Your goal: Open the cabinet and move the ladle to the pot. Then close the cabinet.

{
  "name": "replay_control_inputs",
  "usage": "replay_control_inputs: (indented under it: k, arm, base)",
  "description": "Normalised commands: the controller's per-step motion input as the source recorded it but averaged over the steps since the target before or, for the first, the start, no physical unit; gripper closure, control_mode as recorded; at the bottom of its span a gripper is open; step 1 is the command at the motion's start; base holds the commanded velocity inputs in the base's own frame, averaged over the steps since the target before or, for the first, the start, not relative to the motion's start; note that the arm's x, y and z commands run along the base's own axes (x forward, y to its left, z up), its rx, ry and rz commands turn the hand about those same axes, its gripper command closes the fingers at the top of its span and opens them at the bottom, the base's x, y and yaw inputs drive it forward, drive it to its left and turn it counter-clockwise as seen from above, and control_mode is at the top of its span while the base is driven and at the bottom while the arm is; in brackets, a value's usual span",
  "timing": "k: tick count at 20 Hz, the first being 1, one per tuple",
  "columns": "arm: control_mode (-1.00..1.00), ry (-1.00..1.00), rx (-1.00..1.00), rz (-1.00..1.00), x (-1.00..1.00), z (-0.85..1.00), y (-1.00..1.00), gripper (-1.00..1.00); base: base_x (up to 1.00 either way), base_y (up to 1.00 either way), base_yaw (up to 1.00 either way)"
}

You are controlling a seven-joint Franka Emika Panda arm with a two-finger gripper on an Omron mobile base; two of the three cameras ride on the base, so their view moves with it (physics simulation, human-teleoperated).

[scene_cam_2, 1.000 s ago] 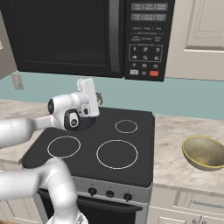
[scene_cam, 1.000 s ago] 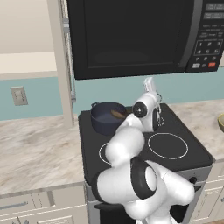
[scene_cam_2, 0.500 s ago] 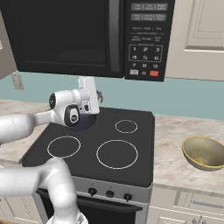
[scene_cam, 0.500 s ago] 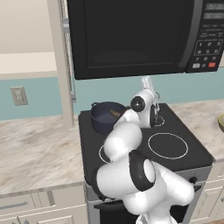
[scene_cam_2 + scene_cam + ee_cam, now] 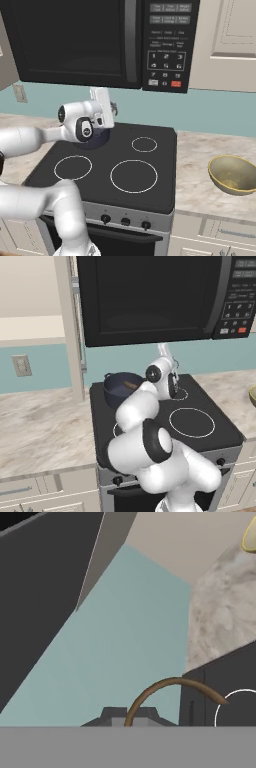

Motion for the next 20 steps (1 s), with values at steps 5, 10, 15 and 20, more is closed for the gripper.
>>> replay_control_inputs:
  k: [5, 10, 15, 20]
  arm:
    - [-1.00, 0.00, 0.00, 0.00, 0.28, -0.21, 0.03, 1.00]
    - [-1.00, 0.04, 0.00, 0.00, 0.21, -0.11, 0.00, 1.00]
    - [-1.00, 0.10, 0.00, 0.00, 0.21, -0.13, 0.03, 1.00]
    - [-1.00, 0.13, 0.00, 0.00, 0.15, -0.06, 0.01, 1.00]
  base:
    - [0.00, 0.00, 0.00]
    - [0.00, 0.00, 0.00]
    - [0.00, 0.00, 0.00]
    - [0.00, 0.00, 0.00]
